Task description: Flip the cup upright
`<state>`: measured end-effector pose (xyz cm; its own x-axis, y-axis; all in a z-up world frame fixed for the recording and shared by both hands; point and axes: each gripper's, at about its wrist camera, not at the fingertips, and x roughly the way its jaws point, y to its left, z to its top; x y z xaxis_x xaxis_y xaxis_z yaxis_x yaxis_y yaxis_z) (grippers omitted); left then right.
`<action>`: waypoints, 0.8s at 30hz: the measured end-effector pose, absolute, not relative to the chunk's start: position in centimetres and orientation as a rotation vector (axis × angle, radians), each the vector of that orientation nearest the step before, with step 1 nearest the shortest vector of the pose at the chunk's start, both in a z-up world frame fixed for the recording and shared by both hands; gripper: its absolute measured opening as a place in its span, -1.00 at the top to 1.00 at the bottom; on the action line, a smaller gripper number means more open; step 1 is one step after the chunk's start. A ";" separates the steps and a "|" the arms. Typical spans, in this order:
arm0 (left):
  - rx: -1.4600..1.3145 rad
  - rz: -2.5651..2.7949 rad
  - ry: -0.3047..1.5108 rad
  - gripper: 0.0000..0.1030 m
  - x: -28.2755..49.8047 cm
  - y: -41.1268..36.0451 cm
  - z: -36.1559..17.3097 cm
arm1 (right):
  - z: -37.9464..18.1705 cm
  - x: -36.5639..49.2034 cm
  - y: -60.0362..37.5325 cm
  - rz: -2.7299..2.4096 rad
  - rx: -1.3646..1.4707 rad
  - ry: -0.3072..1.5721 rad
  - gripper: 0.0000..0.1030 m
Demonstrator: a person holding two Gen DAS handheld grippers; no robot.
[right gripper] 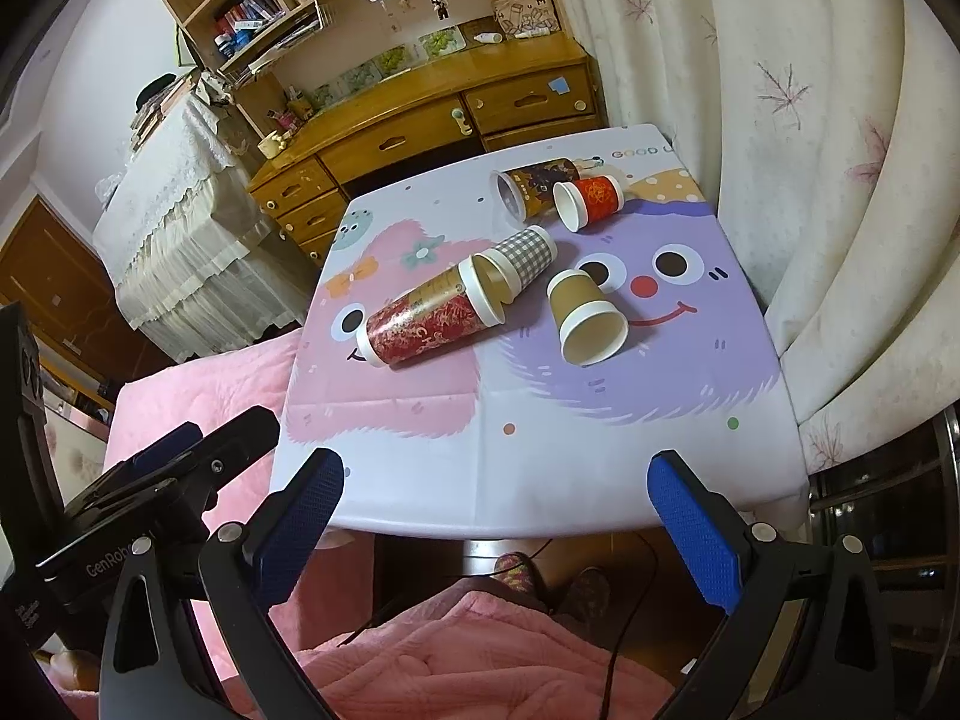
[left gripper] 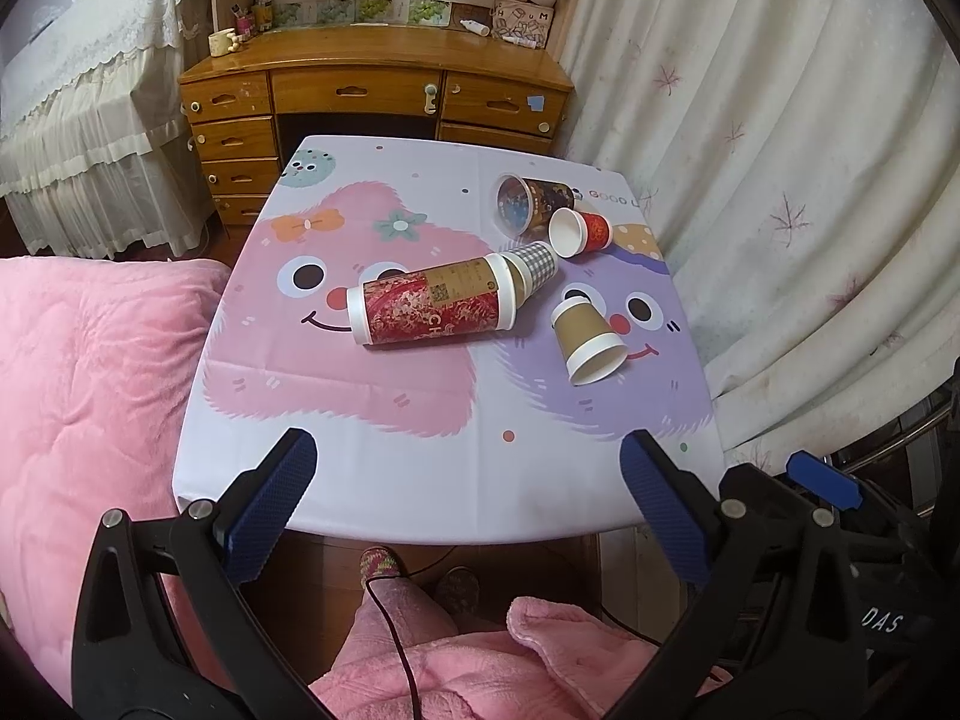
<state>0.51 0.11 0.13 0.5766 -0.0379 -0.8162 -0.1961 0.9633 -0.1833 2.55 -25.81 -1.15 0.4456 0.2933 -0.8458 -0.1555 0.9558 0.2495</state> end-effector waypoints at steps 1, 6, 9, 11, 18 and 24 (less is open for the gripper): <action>-0.266 0.095 0.955 -0.94 0.6 0.0 0.2 | -1.2 2.5 -25.8 0.280 0.143 1.075 -0.99; -0.262 0.103 0.958 -0.94 0.5 0.1 -0.1 | -1.1 2.6 -25.8 0.282 0.139 1.076 -0.99; -0.260 0.103 0.958 -0.94 0.5 0.0 -0.1 | -1.3 2.6 -25.7 0.284 0.132 1.078 -0.99; -0.260 0.104 0.959 -0.94 0.4 0.1 -0.1 | -1.3 2.7 -25.7 0.285 0.130 1.078 -0.99; -0.259 0.104 0.959 -0.94 0.4 0.1 -0.2 | -1.3 2.8 -25.5 0.284 0.129 1.082 -0.99; -0.254 0.106 0.966 -0.90 0.4 0.1 -0.3 | -1.4 2.8 -25.3 0.282 0.124 1.084 -0.99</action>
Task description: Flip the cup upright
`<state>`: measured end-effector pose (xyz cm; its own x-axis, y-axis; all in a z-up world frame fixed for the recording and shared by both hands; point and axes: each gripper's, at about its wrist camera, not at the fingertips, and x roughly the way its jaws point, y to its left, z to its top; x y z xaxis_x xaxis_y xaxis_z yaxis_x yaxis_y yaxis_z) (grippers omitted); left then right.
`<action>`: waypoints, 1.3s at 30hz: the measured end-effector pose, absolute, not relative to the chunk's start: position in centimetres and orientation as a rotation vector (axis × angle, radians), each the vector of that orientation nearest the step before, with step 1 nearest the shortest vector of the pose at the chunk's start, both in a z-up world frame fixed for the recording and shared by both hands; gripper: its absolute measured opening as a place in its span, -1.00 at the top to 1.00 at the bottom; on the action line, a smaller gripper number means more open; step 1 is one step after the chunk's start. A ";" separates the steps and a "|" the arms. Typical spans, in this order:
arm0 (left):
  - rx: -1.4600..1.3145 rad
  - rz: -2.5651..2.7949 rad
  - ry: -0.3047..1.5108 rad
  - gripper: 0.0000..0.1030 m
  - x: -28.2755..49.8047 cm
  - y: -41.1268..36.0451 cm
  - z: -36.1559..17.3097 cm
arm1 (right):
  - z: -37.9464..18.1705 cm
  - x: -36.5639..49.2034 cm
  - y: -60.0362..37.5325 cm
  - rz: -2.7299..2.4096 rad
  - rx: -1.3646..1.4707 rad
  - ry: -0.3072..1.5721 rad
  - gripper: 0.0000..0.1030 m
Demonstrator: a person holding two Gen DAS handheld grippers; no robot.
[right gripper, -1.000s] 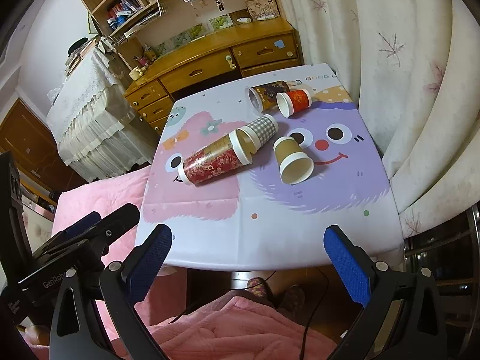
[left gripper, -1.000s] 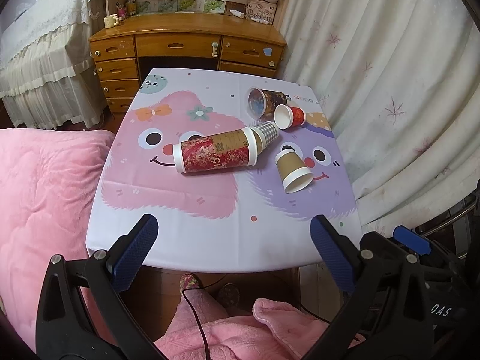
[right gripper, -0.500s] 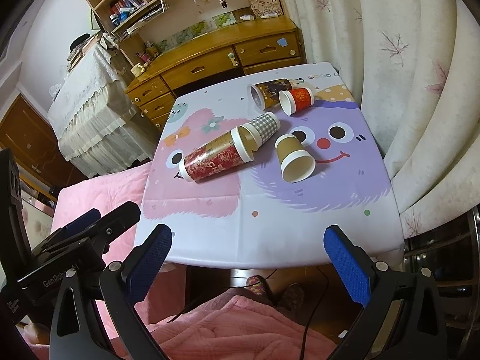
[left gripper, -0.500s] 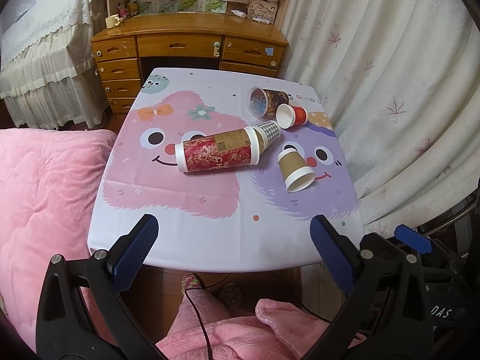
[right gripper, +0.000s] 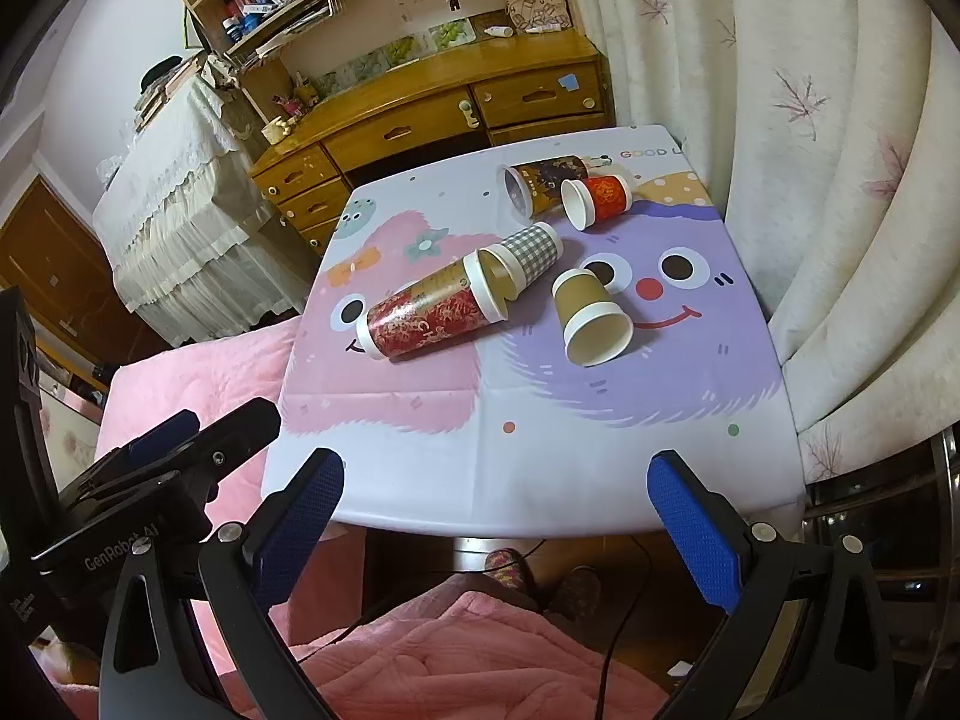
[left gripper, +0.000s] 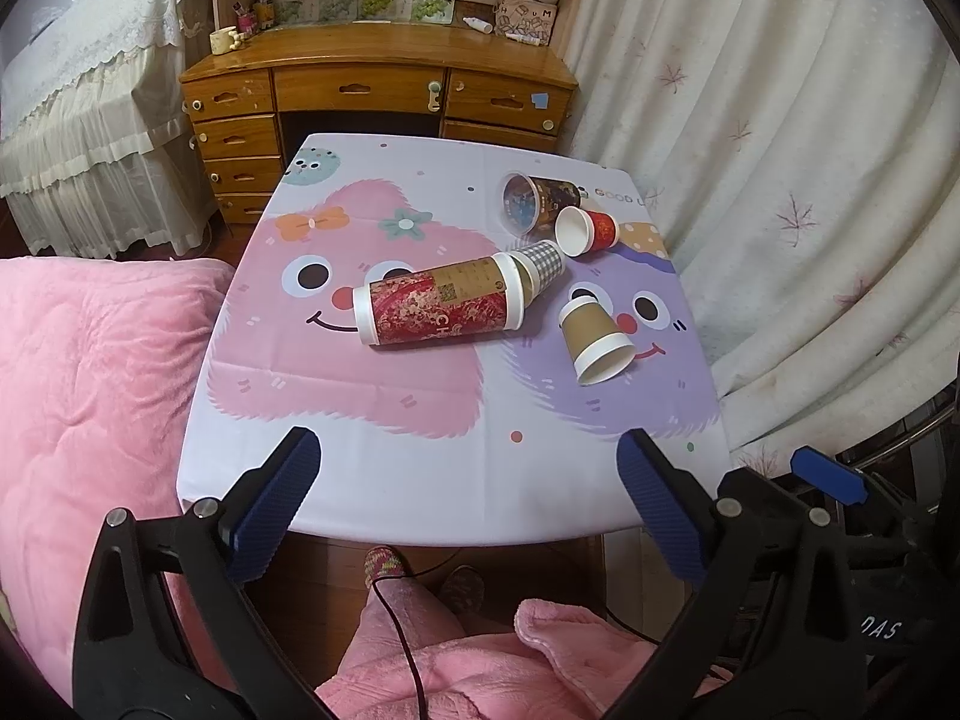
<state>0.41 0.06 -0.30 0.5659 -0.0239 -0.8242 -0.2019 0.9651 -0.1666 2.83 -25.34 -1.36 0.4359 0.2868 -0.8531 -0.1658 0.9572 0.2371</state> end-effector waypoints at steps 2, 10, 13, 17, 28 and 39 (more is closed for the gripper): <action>-0.238 0.114 0.971 -0.90 0.5 0.3 -0.5 | -1.3 2.9 -25.4 0.281 0.124 1.084 -0.99; -0.204 0.102 0.979 -0.90 1.2 2.4 -0.4 | -1.0 3.4 -24.8 0.262 0.096 1.051 -0.99; -0.189 0.089 0.981 -0.90 1.5 3.4 0.0 | -0.9 3.5 -24.2 0.255 0.085 1.030 -0.99; -0.139 0.084 0.982 -0.90 2.1 4.7 0.8 | -0.5 3.8 -23.4 0.225 0.050 0.995 -0.99; -0.105 0.061 1.042 -0.90 4.6 6.5 0.2 | -1.9 8.1 -23.8 0.243 -0.094 1.037 -0.99; -0.151 0.174 1.105 -0.90 9.8 3.2 -2.3 | -2.8 18.1 -20.9 0.345 -0.452 0.985 -0.99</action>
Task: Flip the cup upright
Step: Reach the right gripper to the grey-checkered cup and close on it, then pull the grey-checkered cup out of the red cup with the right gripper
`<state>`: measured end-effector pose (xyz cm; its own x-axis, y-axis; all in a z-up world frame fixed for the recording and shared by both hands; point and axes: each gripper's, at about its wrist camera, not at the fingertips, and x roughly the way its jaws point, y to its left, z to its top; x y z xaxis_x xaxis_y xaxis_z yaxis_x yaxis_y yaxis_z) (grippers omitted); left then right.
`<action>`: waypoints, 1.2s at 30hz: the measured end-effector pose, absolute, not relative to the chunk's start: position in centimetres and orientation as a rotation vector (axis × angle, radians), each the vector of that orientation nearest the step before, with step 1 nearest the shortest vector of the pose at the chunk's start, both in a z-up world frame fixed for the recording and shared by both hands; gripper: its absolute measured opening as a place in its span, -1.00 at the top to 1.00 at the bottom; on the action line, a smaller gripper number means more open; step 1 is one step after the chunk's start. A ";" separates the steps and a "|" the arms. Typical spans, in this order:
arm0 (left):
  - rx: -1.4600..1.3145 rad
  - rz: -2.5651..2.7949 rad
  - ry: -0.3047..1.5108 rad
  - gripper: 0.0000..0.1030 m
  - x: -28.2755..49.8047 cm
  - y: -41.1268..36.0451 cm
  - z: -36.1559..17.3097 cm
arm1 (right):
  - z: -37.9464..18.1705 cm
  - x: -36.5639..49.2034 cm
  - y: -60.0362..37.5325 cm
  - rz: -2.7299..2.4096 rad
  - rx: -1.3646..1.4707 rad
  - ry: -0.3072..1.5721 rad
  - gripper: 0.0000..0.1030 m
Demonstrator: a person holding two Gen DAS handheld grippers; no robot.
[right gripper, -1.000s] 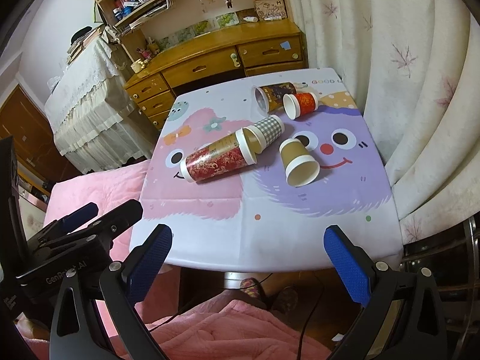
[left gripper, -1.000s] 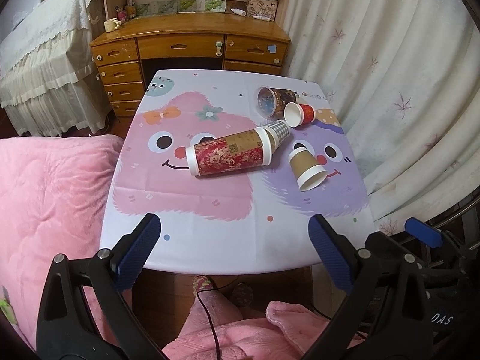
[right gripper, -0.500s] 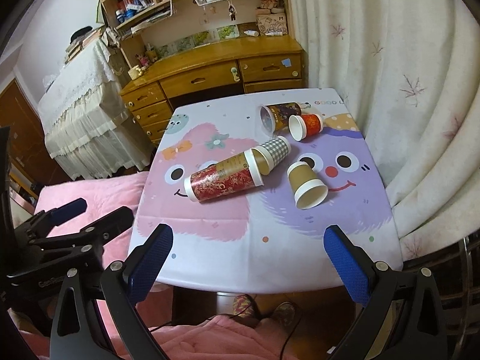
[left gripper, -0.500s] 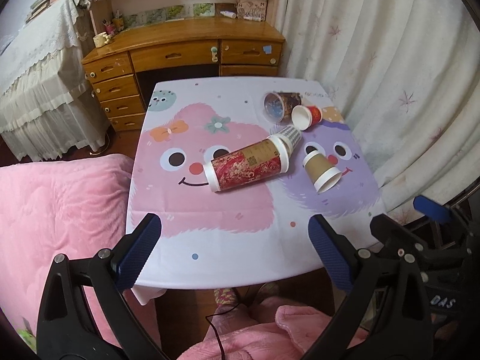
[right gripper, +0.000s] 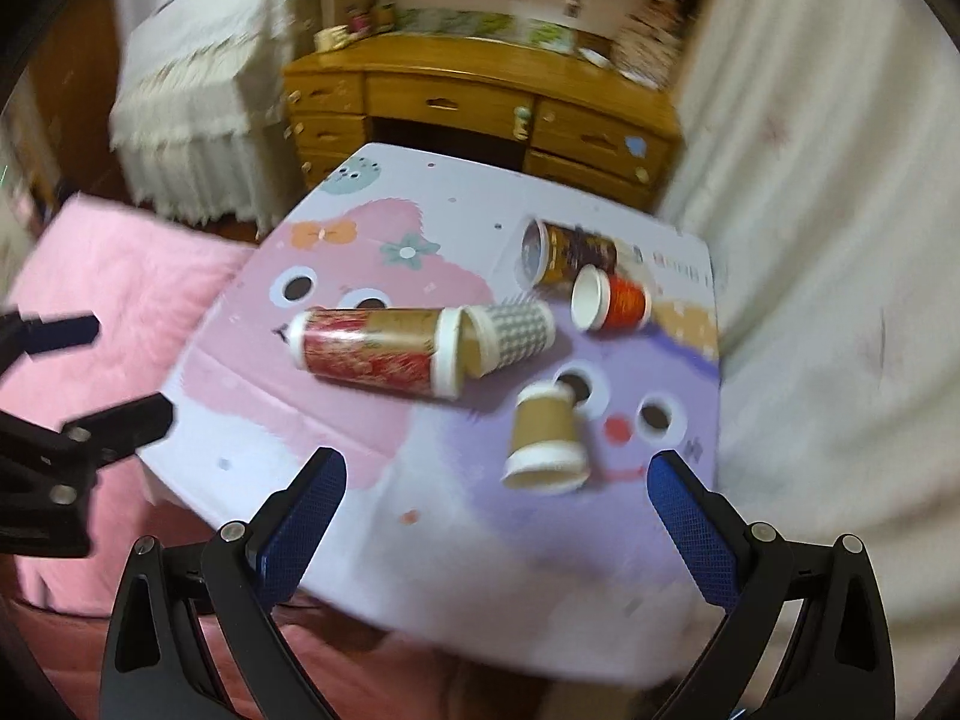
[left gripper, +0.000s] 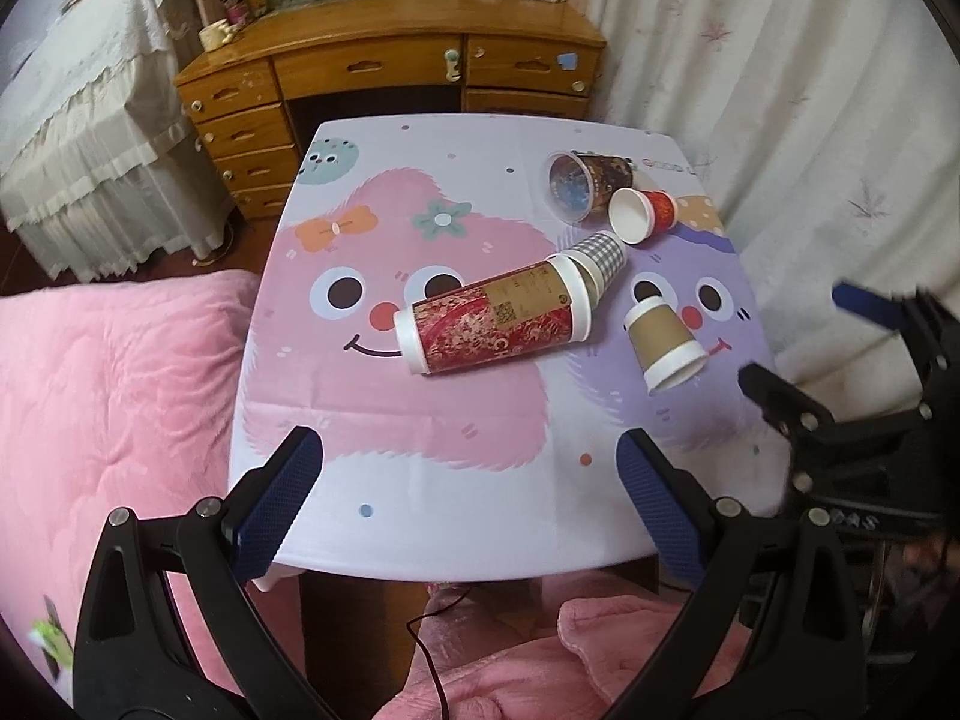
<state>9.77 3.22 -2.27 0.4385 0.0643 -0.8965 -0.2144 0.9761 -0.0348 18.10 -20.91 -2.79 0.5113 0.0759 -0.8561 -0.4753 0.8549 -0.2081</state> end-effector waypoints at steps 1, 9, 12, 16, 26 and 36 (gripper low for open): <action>-0.160 0.188 1.113 -0.90 10.4 2.8 -2.5 | -3.2 19.6 -21.3 0.373 -0.509 0.966 -0.99; -0.344 0.332 1.296 -0.90 16.4 0.3 -7.8 | -8.4 31.2 -22.4 0.617 -0.878 0.833 -0.99; -0.440 0.357 1.336 -0.90 17.6 0.4 -9.6 | -10.7 34.9 -22.3 0.719 -0.978 0.802 -0.99; -0.487 0.416 1.361 -0.90 17.8 0.9 -11.0 | -14.5 38.1 -21.0 0.917 -1.110 0.749 -0.99; -0.584 0.505 1.418 -0.90 17.2 2.7 -12.4 | -22.9 40.8 -16.6 1.185 -1.356 0.732 -0.97; -0.604 0.488 1.416 -0.90 17.6 3.3 -12.3 | -28.5 41.7 -13.7 1.281 -1.441 0.845 -0.36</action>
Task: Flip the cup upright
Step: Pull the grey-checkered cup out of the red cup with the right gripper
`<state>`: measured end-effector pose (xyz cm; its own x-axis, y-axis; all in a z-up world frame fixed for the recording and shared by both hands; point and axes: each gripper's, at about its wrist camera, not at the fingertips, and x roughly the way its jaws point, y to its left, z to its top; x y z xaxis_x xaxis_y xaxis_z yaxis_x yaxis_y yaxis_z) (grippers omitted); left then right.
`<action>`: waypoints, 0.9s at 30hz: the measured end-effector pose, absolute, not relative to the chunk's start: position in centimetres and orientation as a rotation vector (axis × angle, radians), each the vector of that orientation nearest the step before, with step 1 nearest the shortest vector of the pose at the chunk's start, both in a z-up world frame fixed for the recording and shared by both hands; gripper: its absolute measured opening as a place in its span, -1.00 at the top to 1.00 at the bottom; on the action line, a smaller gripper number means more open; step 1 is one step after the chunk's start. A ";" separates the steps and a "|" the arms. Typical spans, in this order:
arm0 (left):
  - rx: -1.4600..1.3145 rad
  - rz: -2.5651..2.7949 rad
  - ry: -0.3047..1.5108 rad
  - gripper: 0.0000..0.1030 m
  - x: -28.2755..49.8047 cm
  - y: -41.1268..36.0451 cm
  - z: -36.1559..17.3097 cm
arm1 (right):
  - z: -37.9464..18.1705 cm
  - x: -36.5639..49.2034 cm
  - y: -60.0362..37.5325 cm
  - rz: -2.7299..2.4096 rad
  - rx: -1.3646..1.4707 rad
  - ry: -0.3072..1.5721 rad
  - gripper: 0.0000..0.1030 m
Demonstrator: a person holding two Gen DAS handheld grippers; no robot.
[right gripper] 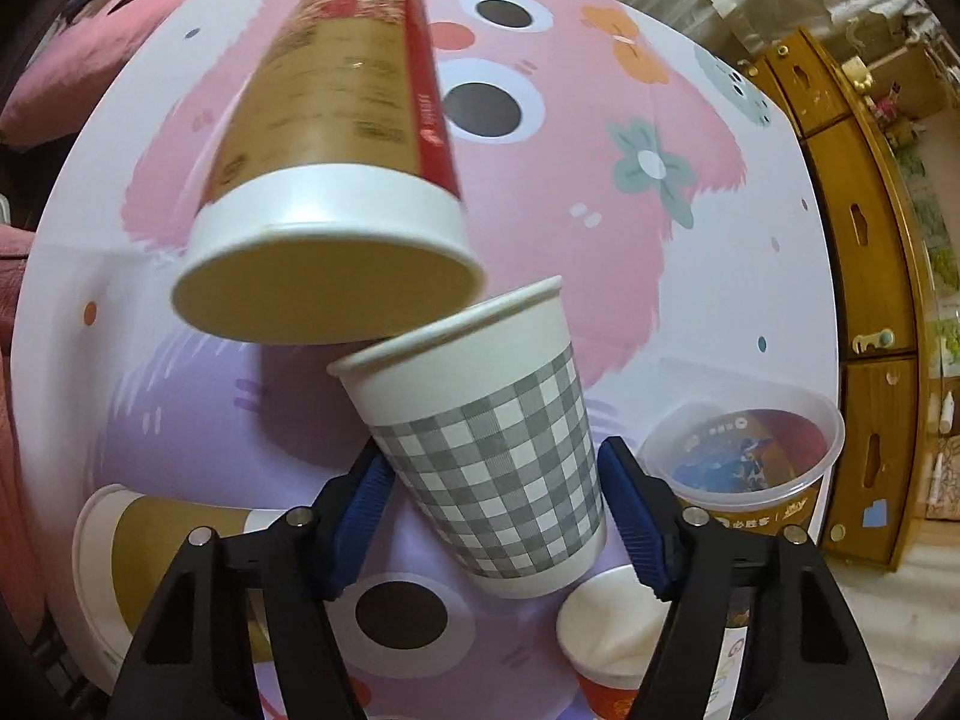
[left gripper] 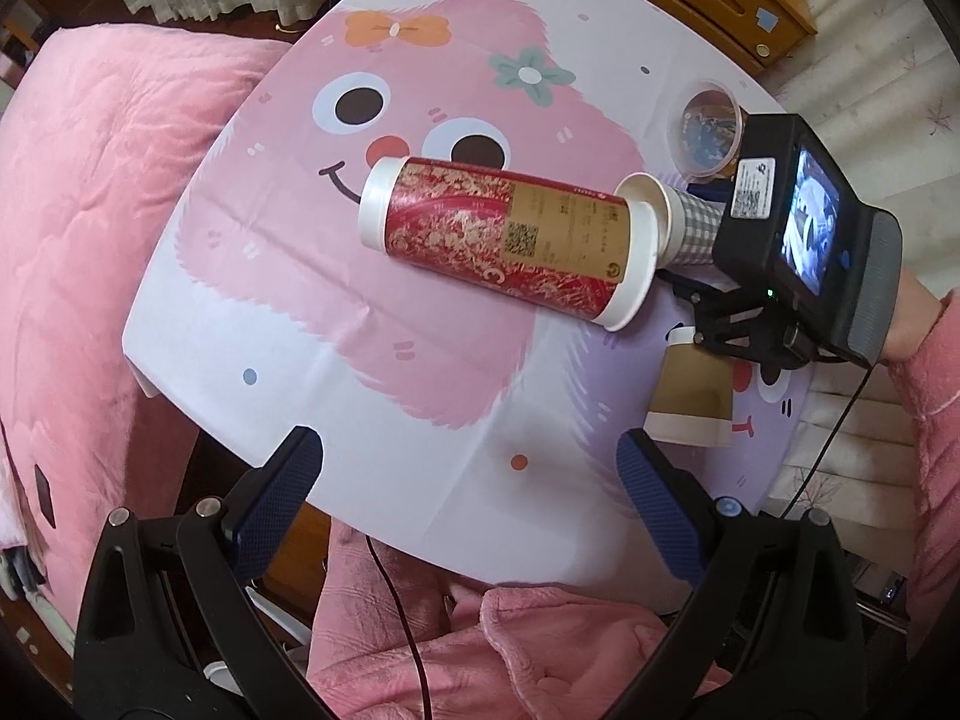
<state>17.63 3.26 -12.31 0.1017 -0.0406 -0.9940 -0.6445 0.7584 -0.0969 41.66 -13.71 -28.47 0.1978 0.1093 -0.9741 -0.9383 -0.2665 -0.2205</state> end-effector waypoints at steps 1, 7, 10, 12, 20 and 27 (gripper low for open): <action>-0.602 0.482 1.415 -0.90 17.7 3.3 -12.2 | -28.7 41.7 -13.4 1.267 -1.423 0.862 -0.35; -0.592 0.428 1.415 -0.90 17.4 4.4 -12.0 | -27.4 41.8 -13.3 1.118 -1.295 0.886 -0.32; -0.595 0.396 1.420 -0.90 16.6 5.5 -12.3 | -25.7 41.4 -13.7 1.004 -1.148 0.926 -0.32; -0.590 0.362 1.418 -0.90 15.8 6.4 -12.4 | -24.4 41.1 -14.1 0.934 -1.053 0.950 -0.32; -0.472 0.170 1.425 -0.90 12.2 9.4 -12.5 | -20.3 34.1 -15.4 0.589 -0.560 1.157 -0.32; -0.358 0.069 1.457 -0.90 9.7 11.8 -13.8 | -20.0 26.6 -18.2 0.397 -0.042 1.400 -0.32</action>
<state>9.67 11.84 -13.84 0.1222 -0.1693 -0.9780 -0.2610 0.9452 -0.1963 26.57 -18.22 -20.01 0.1149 0.2467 -0.9622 -0.2954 0.9333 0.2040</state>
